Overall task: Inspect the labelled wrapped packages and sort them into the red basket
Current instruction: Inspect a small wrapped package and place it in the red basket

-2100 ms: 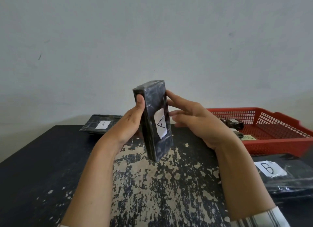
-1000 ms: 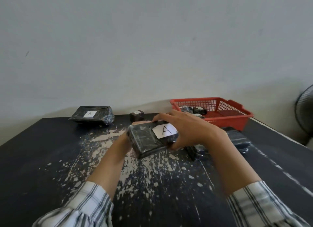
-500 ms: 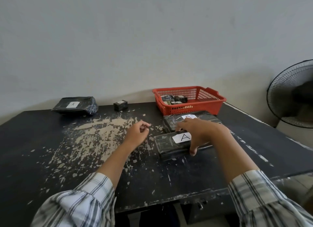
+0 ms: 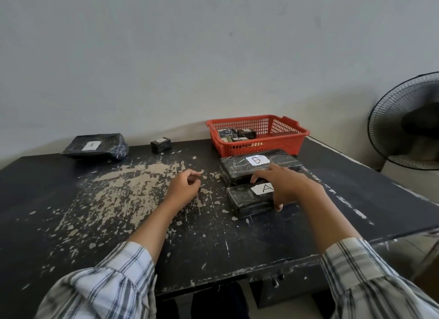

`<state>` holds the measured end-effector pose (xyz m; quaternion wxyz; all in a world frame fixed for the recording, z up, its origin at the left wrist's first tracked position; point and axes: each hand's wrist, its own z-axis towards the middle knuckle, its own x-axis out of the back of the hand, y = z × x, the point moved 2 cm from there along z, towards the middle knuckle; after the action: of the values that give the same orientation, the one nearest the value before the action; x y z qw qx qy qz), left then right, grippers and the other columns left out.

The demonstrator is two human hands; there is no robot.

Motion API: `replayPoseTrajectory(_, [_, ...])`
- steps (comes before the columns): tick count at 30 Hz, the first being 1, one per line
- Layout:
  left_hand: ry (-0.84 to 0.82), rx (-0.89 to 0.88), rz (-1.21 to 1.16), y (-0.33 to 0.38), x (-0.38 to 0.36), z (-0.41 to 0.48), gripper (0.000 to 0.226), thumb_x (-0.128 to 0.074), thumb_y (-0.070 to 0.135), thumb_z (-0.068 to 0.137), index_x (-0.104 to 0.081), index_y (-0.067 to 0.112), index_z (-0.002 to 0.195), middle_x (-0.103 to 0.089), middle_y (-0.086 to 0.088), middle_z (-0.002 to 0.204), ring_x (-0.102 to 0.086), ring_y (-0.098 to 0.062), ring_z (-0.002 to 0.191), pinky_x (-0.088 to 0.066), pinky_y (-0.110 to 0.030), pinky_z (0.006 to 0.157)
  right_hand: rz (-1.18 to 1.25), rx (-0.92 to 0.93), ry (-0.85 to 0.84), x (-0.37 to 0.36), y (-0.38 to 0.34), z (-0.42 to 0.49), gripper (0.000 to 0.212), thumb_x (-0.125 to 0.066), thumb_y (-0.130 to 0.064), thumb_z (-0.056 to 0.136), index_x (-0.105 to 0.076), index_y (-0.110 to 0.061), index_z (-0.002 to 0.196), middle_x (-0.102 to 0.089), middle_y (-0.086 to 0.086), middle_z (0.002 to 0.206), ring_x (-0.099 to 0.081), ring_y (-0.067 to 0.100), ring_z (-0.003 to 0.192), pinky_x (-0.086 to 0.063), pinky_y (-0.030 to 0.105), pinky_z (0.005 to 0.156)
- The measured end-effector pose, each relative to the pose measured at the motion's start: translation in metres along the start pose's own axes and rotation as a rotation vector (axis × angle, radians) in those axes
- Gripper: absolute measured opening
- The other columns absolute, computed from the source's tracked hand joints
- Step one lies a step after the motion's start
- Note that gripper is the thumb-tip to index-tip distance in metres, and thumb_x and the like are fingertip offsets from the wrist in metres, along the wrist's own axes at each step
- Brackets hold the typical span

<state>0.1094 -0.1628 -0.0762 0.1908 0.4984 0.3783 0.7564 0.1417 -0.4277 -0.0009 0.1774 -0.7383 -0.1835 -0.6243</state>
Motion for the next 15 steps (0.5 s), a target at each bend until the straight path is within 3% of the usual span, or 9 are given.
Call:
replayPoseTrajectory(5, [0.003,0.019,-0.003,0.0,0.0,0.0,0.023,-0.056,0.019,0.104,-0.066,0.017,0.125,-0.065,0.002,0.107,-0.058,-0.003,0.075,-0.047,-0.02,0.06,0.079,0.053,-0.044,0.006,0.0,-0.002,0.097,-0.089,-0.008,0.075,-0.041,-0.041,0.151,-0.043,0.003,0.153,-0.047,0.031,0.138,-0.05,0.049,0.107])
replayPoseTrajectory(8, [0.002,0.026,-0.017,0.0,0.001,0.001,0.023,-0.055,0.017,0.104,-0.066,0.017,0.124,-0.067,0.003,0.109,-0.058,-0.001,0.076,-0.045,-0.018,0.061,0.151,0.156,0.014,0.021,-0.016,-0.002,0.073,-0.075,-0.003,0.087,-0.049,-0.032,0.149,-0.049,0.002,0.153,-0.053,0.023,0.134,-0.052,0.037,0.105])
replayPoseTrajectory(12, [0.02,0.025,-0.043,-0.002,0.004,0.003,0.021,-0.055,0.019,0.103,-0.067,0.021,0.12,-0.068,0.003,0.114,-0.058,-0.003,0.08,-0.04,-0.019,0.063,0.172,0.254,0.154,0.031,-0.057,0.01,0.039,-0.066,-0.014,0.096,-0.063,-0.028,0.131,-0.066,-0.003,0.131,-0.065,0.018,0.116,-0.058,0.042,0.1])
replayPoseTrajectory(15, [0.037,0.029,-0.048,-0.006,0.013,0.004,0.018,-0.055,0.021,0.103,-0.067,0.022,0.116,-0.067,0.003,0.11,-0.058,-0.004,0.087,-0.041,-0.02,0.067,0.188,0.301,0.208,0.031,-0.091,0.022,0.032,-0.066,-0.023,0.097,-0.065,-0.029,0.128,-0.067,-0.009,0.118,-0.066,0.017,0.108,-0.058,0.041,0.096])
